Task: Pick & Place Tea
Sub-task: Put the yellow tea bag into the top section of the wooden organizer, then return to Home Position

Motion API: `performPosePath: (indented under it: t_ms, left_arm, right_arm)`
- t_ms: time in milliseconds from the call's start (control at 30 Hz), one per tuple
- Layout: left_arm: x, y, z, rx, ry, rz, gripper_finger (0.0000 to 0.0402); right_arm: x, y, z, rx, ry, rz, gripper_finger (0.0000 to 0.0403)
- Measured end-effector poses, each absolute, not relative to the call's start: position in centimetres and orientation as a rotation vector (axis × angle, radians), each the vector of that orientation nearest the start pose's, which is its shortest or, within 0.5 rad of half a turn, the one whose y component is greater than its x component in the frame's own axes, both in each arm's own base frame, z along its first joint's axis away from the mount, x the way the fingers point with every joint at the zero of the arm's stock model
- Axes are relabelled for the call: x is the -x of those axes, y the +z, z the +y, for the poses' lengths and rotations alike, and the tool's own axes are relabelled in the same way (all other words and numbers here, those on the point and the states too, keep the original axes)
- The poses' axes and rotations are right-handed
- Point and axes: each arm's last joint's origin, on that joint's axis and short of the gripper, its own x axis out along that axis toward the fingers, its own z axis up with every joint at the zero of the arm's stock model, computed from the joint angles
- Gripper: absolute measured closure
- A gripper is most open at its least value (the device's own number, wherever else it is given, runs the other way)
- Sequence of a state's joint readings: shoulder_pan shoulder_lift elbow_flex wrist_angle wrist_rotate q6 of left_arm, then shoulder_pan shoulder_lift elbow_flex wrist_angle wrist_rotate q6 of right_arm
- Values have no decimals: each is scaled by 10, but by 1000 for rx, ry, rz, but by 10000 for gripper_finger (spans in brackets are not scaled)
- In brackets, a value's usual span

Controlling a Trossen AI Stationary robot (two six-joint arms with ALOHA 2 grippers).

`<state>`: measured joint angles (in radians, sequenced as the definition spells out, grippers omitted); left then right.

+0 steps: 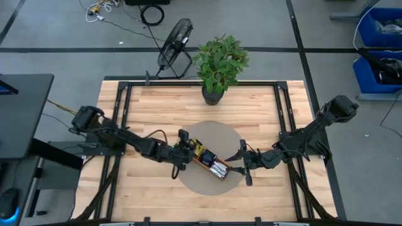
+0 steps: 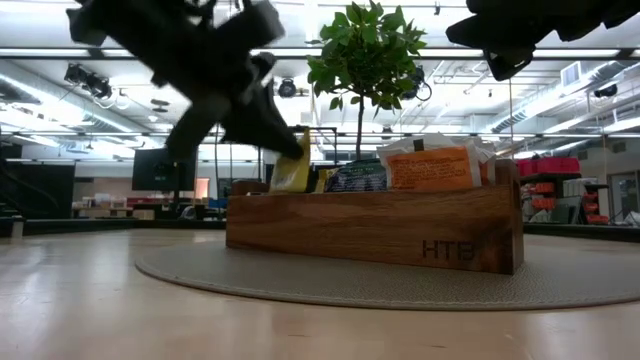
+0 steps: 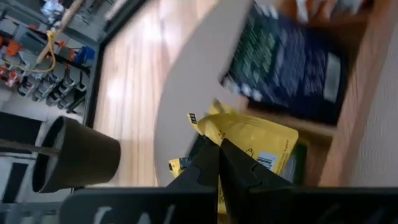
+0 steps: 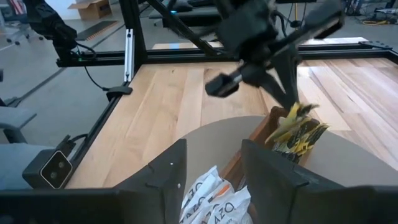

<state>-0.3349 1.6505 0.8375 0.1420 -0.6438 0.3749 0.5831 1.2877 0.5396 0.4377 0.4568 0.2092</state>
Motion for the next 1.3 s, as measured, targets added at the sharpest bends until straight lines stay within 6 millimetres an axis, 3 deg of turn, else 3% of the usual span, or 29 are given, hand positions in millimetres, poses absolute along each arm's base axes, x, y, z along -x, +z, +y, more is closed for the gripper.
performPosePath:
  t_ms: [200,467,767,1067,1300]
  left_arm:
    - [-312,157,-90,-783,162,735,392]
    - [-321,169,-92,-673,199,688,388]
    - [-319,167,-92,-634,138,745,384]
    - [-319,167,-85,-615,265,752,289]
    - [-315,165,-99,-663,123,761,231]
  right_arm:
    - [-221,205,130,-63,94,285,240]
    - [-220,204,129,-56,65,296,240]
    - [-220,203,129,-55,59,300,240]
    - [-220,203,129,-56,59,300,240]
    - [-220,203,129,-56,59,299,240]
